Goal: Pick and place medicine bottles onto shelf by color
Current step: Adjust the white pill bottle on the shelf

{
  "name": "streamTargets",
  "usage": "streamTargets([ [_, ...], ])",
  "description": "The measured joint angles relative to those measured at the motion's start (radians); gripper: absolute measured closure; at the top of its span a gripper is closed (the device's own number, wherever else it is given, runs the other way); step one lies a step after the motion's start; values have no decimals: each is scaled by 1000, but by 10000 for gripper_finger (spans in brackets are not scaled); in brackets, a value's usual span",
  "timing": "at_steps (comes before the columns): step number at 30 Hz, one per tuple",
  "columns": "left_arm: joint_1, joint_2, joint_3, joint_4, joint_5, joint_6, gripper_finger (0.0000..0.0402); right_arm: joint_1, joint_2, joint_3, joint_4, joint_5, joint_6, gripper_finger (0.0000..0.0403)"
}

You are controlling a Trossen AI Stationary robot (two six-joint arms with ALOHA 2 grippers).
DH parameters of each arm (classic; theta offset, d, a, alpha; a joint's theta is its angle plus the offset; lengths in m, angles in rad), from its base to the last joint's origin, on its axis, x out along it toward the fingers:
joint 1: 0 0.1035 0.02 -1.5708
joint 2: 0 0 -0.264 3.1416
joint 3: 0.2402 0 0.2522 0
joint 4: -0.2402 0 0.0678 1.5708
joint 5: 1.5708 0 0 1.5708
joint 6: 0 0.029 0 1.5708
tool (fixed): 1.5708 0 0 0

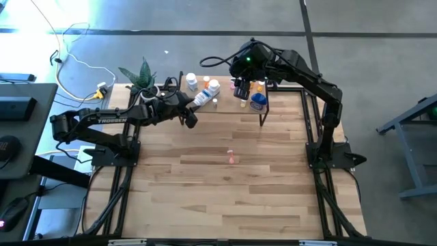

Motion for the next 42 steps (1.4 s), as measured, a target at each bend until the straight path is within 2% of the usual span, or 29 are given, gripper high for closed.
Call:
streamTargets([
  [10, -1, -46, -6, 1, -25, 14, 243, 0, 0, 0, 0, 0, 0, 199],
  [19, -49, -67, -5, 4, -36, 19, 243, 0, 0, 0, 0, 0, 0, 199],
  [28, -82, -125, -3, -92, -105, 22, 243, 0, 0, 0, 0, 0, -3, 199],
  [36, -83, -217, -2, -176, -99, 23, 243, 0, 0, 0, 0, 0, 3, 199],
  [42, -96, -298, -1, -236, -85, 86, 243, 0, 0, 0, 3, -33, 5, 199],
])
